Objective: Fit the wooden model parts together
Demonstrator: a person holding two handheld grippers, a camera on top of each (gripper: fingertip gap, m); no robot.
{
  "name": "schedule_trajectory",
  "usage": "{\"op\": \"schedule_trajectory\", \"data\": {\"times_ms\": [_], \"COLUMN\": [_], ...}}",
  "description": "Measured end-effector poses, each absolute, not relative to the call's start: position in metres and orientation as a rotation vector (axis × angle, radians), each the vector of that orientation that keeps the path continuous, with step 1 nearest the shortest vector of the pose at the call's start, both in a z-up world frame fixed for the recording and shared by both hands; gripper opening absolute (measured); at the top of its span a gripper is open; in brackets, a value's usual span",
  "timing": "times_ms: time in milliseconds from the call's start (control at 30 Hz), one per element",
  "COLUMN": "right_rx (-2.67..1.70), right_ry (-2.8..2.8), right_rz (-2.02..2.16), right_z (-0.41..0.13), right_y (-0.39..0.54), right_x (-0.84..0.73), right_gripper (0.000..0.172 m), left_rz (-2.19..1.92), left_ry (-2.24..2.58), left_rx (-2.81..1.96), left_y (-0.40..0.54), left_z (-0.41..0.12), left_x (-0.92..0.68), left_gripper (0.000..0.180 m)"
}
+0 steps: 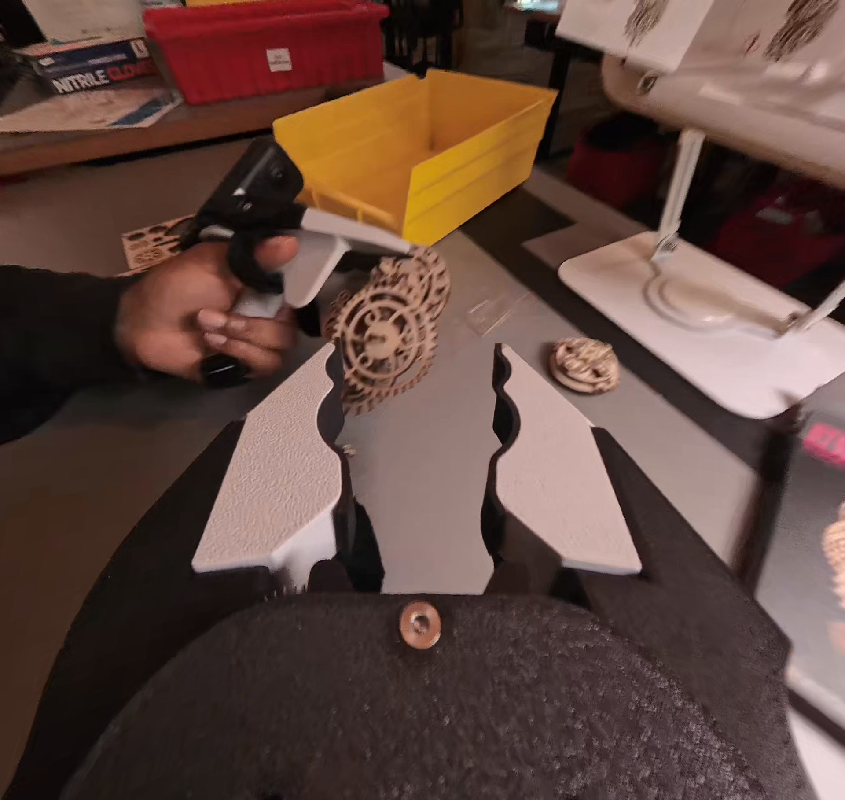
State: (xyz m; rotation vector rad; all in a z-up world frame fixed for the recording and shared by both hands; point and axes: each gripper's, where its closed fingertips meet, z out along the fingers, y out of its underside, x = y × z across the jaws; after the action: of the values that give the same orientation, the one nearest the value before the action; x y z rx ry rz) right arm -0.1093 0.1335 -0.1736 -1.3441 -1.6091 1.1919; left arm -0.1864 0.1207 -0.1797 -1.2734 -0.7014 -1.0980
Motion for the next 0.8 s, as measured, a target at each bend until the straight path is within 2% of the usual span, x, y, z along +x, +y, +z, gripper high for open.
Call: {"op": "schedule_trajectory", "data": {"times_ms": [67, 200, 400, 567, 633, 767, 800], "right_rx": [-1.477, -1.656, -1.574, -1.621, -1.713, -1.869, -1.932], "right_ry": [-1.553, -1.363, -1.098, -1.133, -1.192, -1.198, -1.195], "right_rz": [1.267, 1.426, 1.889, 2.037, 2.125, 2.315, 2.343], "right_z": [-0.194, -0.218, -0.173, -0.162, -0.164, -0.174, -0.18], "right_y": [0.107, 0.065, 0.054, 0.056, 0.056, 0.06, 0.061], "right_x": [-0.09, -0.062, -0.038, -0.019, -0.011, 0.01, 0.015], "right_gripper": [0.068, 0.055, 0.021, 0.018, 0.017, 0.017, 0.008], "left_rz": [-1.199, -1.319, -1.381, -1.33, -1.271, -1.136, -1.079], "left_ry": [-0.717, -0.665, -0.607, -0.531, -0.469, -0.303, -0.273], "left_rx": [-1.203, -1.121, -1.064, -1.142, -1.196, -1.348, -1.382], "left_y": [0.119, 0.114, 0.104, 0.101, 0.1, 0.087, 0.081], "left_z": [-0.17, -0.144, -0.12, -0.119, -0.119, -0.126, -0.13], "left_x": [-0.176, -0.135, -0.099, -0.092, -0.091, -0.086, -0.087], "left_gripper": [0.014, 0.014, 0.014, 0.013, 0.023, 0.057, 0.061]}}
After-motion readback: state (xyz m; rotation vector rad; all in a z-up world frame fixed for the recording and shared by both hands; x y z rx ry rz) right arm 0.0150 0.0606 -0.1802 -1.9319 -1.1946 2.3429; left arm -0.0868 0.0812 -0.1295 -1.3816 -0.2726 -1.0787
